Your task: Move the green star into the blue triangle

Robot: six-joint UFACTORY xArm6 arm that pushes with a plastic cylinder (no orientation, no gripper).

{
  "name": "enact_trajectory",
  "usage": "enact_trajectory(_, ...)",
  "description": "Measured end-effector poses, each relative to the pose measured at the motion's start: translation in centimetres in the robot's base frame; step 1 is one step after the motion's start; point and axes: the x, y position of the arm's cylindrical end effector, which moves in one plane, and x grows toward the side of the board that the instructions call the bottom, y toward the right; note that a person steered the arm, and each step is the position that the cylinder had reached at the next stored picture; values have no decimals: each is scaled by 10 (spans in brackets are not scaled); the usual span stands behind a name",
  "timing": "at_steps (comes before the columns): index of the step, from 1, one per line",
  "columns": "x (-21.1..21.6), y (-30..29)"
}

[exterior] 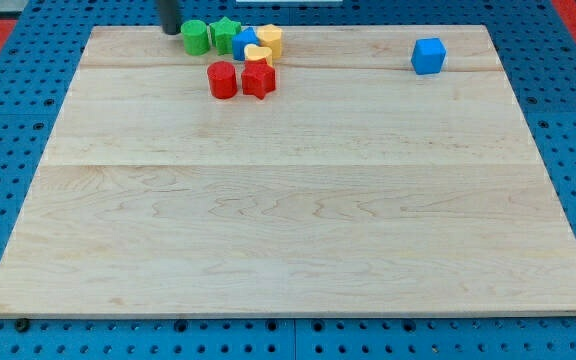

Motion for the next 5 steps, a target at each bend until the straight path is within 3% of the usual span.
enact_trajectory(2,14,95)
enact_trajectory(4,1,57)
enact_trajectory(5,18,23)
